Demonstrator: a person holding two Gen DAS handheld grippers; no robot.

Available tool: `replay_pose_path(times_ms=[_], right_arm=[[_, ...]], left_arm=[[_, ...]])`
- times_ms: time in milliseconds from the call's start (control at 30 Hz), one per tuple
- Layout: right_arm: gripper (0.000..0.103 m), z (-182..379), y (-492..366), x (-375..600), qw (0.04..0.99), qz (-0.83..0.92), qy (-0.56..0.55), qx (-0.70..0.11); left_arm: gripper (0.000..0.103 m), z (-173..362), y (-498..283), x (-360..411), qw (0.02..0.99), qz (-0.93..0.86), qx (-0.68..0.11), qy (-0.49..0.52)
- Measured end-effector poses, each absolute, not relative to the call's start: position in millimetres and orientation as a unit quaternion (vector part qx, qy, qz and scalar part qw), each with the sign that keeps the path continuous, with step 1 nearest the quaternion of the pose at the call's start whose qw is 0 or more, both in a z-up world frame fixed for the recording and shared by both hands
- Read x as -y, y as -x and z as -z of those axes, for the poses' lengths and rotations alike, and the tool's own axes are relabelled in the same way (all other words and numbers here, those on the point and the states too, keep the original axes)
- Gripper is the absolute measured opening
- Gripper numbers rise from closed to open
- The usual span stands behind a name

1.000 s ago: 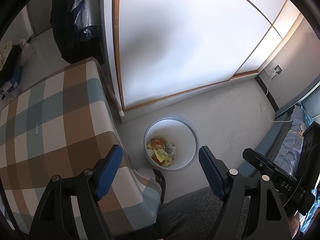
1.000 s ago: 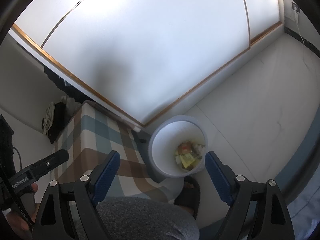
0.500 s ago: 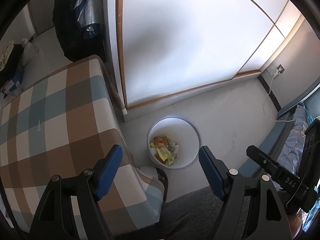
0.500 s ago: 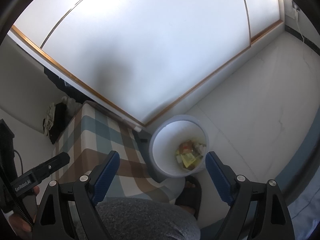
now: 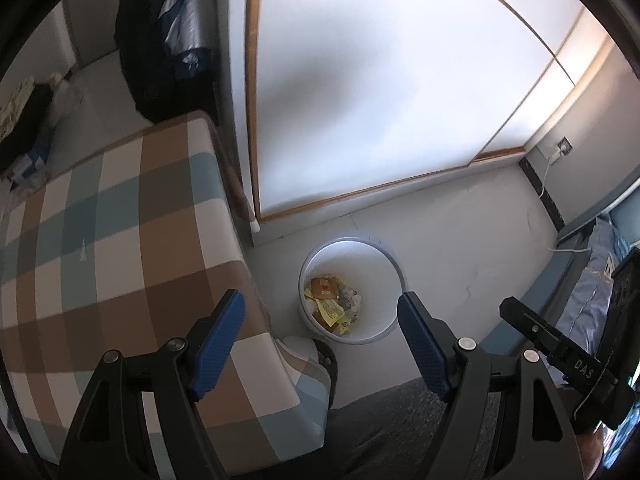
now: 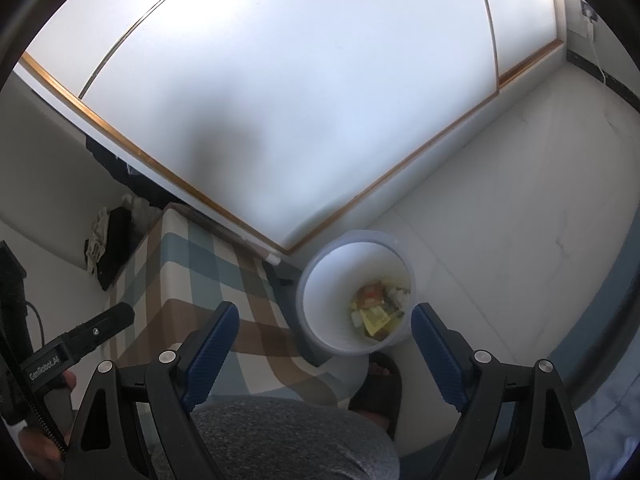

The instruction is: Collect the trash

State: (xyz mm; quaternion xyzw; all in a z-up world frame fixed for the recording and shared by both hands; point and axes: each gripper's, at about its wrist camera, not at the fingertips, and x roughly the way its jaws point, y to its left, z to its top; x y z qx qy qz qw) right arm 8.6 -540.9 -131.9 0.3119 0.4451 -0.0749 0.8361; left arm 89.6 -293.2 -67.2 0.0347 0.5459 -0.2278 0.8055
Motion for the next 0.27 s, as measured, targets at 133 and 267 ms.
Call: replay_pose_path(times_ms=[133,267], right_arm=[[0.088,129,-8,540,0.838,0.08,-0.309,-0.443],[0.088,121,-4,536,0.842,0.081,-0.305,-0.436]], left_arm=[[0.076,70,-87,290,0.806,0.233,-0.543,-0.033],[0.076,67,-84,287,0.805,0.242,-0.54,-0.03]])
